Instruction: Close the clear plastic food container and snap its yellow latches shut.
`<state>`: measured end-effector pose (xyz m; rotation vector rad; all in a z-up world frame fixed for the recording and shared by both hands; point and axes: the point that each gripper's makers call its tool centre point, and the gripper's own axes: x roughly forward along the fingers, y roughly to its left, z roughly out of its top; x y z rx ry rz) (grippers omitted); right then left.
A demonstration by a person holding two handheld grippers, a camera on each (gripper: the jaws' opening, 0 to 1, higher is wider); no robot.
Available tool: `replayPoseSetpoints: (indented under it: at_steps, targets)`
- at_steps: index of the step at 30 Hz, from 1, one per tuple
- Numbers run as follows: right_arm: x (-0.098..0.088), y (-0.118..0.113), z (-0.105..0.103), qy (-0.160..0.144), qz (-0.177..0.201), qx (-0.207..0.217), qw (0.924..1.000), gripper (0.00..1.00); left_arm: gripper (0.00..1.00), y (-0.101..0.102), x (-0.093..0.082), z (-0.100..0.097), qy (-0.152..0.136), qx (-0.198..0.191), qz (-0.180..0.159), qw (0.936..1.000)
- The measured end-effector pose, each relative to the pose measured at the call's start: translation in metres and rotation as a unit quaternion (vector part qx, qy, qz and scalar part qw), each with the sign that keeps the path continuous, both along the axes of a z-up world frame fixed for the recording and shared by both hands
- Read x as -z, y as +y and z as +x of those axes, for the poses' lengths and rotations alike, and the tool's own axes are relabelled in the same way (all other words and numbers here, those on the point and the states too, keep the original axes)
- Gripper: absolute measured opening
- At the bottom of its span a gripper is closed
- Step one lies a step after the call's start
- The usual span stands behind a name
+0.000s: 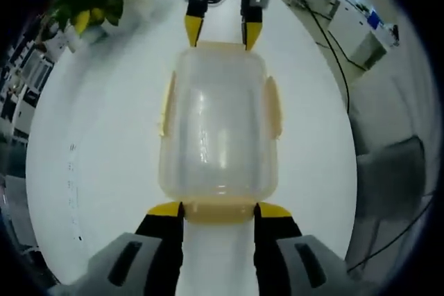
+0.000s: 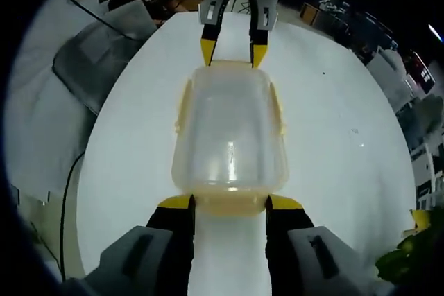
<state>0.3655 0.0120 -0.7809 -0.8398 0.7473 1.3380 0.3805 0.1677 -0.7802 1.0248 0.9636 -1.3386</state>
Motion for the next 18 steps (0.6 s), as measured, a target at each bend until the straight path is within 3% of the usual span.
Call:
replayPoseSetpoints:
  at_steps: [2,9,18]
  targets:
    - [0.002,-0.001,-0.003,0.004,-0.001,-0.002,1.0000,0.37,0.34,-0.001,0.001,-0.004,0.012,-0.001,0.001,0.9999]
    - [0.005,-0.001,-0.006,0.017,0.006,0.004,0.9998,0.37,0.34,-0.001,0.004,-0.003,0.012,0.004,0.011,0.9999]
    - [0.013,-0.003,-0.004,0.000,-0.019,0.008,0.9998,0.38,0.34,0.004,0.007,-0.001,0.005,-0.003,0.018,0.9998]
